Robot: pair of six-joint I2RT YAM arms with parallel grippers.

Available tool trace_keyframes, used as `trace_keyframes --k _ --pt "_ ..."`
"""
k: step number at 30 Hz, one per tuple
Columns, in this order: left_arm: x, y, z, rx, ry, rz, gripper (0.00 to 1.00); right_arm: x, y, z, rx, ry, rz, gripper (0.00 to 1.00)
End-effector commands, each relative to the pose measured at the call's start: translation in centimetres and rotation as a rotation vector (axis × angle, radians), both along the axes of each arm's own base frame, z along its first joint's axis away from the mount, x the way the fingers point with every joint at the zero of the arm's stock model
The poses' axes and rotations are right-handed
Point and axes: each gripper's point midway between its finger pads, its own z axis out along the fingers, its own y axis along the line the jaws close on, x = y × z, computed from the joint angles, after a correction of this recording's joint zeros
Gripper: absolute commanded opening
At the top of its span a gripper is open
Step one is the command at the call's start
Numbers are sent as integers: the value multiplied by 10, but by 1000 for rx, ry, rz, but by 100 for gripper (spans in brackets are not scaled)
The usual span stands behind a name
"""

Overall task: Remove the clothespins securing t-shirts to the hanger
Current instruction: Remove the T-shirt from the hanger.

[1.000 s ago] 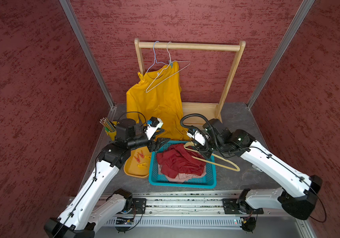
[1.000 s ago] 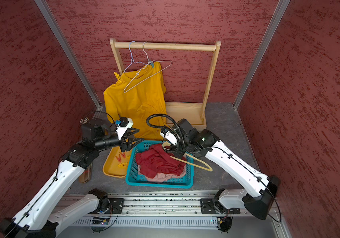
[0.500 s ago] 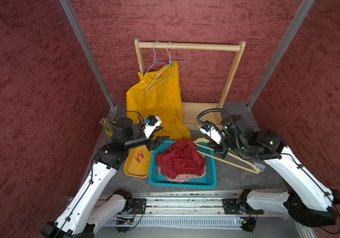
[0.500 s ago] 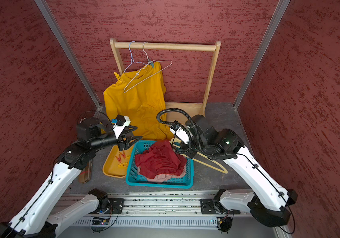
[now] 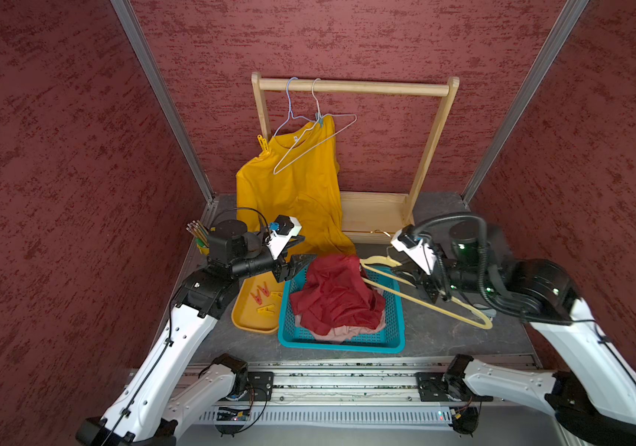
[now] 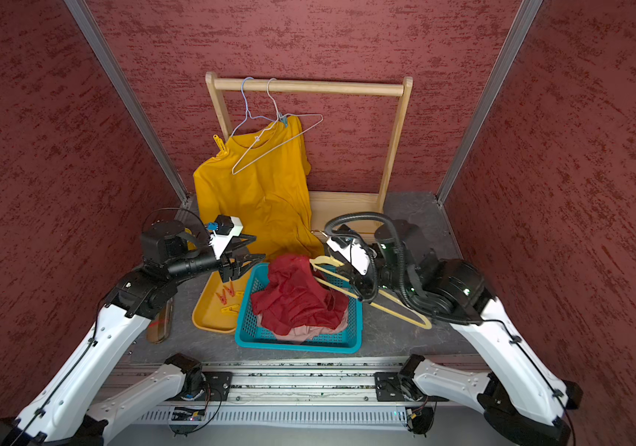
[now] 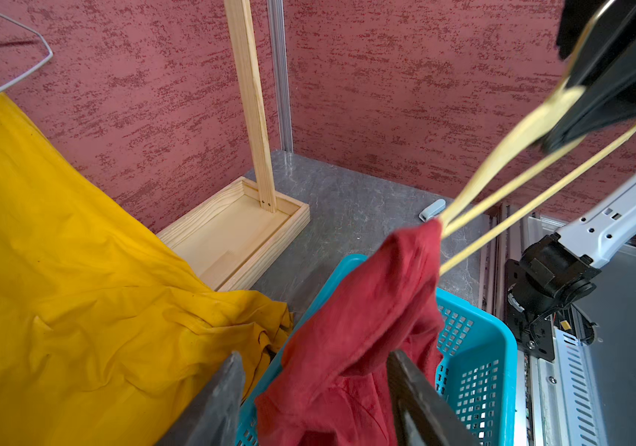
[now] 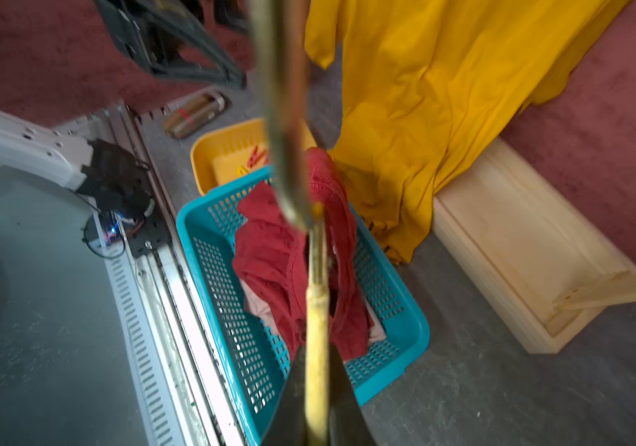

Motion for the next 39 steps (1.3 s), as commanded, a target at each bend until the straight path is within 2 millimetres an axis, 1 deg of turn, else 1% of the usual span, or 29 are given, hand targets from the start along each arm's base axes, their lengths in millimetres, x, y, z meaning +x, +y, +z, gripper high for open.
trace_keyframes --k 1,2,3,7,9,11,13,15,19,21,24,25,29,30,36,39 --pt "3 0 9 -10 -26 -2 60 17 11 -74 -196 180 -36 0" --pt "2 -1 8 -11 -22 -7 60 18 9 -77 -211 180 -42 0" --pt "2 -3 7 -11 -16 -16 60 18 10 -70 -184 156 -37 0" --pt "-2 -13 1 -5 7 -62 59 10 14 -15 -2 10 12 0" --pt "-7 -24 -3 12 2 -98 59 6 13 -3 40 -25 27 0" --pt "-14 -41 -10 36 -14 -151 58 4 14 -2 48 -27 36 0" --pt "-20 -62 -23 87 -36 -201 57 4 15 -6 37 -18 40 0" --pt "-20 -76 -35 148 -56 -219 56 5 16 -10 26 -7 43 0" --pt "-9 -91 -59 253 -40 -222 52 5 17 -12 23 -5 49 0" --pt "-5 -93 -66 280 -28 -218 47 4 16 -9 29 -12 49 0" --pt "0 -92 -72 301 -25 -202 29 3 12 -6 29 -25 39 0" --pt "1 -91 -73 303 -28 -195 26 3 10 -5 29 -32 33 0" --pt "5 -83 -76 314 -34 -165 4 0 4 3 43 -62 26 0" --pt "5 -81 -75 313 -35 -159 1 0 3 5 47 -71 24 0" --pt "6 -60 -70 293 -36 -104 0 -1 -7 6 29 -91 -3 0" --pt "7 -47 -70 280 -29 -67 0 -4 -13 12 39 -110 -13 0"
